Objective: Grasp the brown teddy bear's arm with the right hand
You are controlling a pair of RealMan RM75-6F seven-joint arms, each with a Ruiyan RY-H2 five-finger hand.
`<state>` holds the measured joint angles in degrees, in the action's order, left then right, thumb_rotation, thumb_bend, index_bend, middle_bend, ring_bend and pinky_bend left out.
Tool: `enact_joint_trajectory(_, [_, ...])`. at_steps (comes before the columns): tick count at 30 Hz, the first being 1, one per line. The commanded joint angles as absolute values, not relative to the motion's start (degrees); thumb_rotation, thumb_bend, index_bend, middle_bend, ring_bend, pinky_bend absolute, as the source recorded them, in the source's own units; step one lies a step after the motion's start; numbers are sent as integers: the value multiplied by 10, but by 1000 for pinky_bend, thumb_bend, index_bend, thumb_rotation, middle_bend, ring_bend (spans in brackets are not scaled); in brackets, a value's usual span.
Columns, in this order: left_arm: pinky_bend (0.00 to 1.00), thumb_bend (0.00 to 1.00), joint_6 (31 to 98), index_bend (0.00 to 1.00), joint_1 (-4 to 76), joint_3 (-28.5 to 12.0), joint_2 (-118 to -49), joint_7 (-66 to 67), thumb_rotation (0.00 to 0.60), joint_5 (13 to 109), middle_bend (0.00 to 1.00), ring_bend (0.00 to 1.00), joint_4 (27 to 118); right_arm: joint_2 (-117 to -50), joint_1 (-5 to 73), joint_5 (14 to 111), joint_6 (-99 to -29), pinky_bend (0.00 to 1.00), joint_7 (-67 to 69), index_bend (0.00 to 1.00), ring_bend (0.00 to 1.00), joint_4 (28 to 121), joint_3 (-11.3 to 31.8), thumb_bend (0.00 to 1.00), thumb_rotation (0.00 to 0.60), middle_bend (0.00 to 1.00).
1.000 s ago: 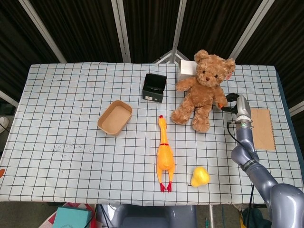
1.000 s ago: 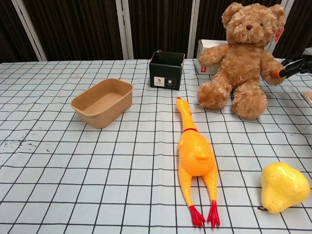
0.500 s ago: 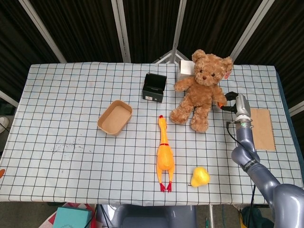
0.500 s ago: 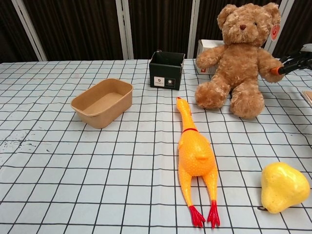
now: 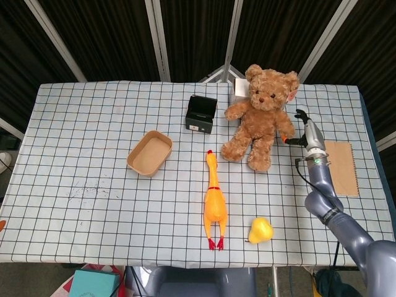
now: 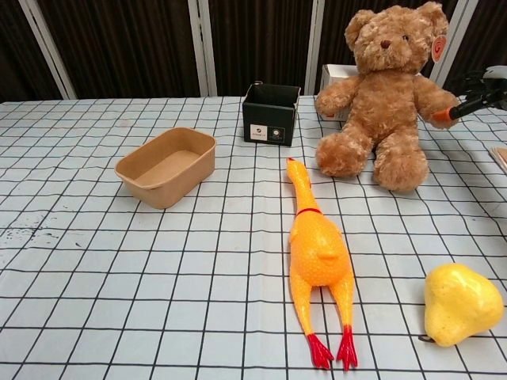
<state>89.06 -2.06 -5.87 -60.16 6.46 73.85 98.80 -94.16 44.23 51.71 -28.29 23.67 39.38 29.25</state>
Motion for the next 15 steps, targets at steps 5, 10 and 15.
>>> enact_joint_trajectory(5, [135,269,887,225,-20,-58,-599,58,600,740,0,0,987,-866,390,548,-268,0,265,0,0,488,275,237,600,79])
enact_joint_trajectory(10, [135,269,883,225,-20,-58,-595,47,600,739,0,0,986,-779,312,605,-325,0,296,32,37,613,263,237,600,124])
enact_joint_trajectory(15, [135,269,885,224,-23,-55,-590,33,600,749,0,0,986,-718,201,686,-502,0,248,139,95,749,210,236,600,210])
